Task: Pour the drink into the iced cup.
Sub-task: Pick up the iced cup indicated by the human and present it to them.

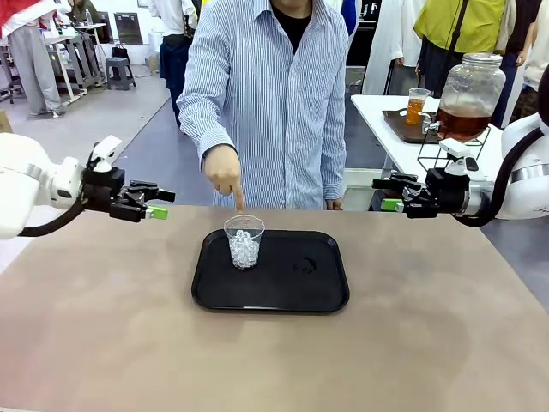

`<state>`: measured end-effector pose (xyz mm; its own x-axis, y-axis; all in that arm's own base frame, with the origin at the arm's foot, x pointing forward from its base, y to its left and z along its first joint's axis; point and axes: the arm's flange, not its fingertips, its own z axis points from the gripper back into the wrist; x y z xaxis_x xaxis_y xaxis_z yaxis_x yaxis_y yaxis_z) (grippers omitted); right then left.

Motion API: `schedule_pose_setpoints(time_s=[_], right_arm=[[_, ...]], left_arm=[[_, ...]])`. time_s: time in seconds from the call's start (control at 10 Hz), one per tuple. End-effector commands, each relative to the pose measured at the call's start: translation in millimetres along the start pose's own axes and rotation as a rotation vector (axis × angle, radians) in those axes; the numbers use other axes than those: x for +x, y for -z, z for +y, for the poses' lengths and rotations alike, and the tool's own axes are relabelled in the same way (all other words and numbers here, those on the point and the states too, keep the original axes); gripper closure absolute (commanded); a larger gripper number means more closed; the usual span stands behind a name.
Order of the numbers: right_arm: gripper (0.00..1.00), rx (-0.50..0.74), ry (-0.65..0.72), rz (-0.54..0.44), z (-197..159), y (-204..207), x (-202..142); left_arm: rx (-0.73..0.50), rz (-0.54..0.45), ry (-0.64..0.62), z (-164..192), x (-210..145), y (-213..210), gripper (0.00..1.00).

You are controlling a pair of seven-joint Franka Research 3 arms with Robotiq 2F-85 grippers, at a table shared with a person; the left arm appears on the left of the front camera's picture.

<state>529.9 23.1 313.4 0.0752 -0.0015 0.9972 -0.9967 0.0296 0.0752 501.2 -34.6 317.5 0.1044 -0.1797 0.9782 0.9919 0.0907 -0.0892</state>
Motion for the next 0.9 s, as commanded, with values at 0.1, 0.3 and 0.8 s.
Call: schedule_pose_setpoints(time_s=[0.1,0.3,0.8], right_arm=[[0.00,0.011,0.007,0.005,-2,1,5],[0.00,0.011,0.007,0.005,-2,1,5],[0.00,0.011,0.007,0.005,-2,1,5]], left_arm=[[0.000,0.000,0.000,0,0,0,0.00],[0.000,0.000,0.000,0,0,0,0.00],[0.018,-0.014,0.086,0,-17,12,0.00]])
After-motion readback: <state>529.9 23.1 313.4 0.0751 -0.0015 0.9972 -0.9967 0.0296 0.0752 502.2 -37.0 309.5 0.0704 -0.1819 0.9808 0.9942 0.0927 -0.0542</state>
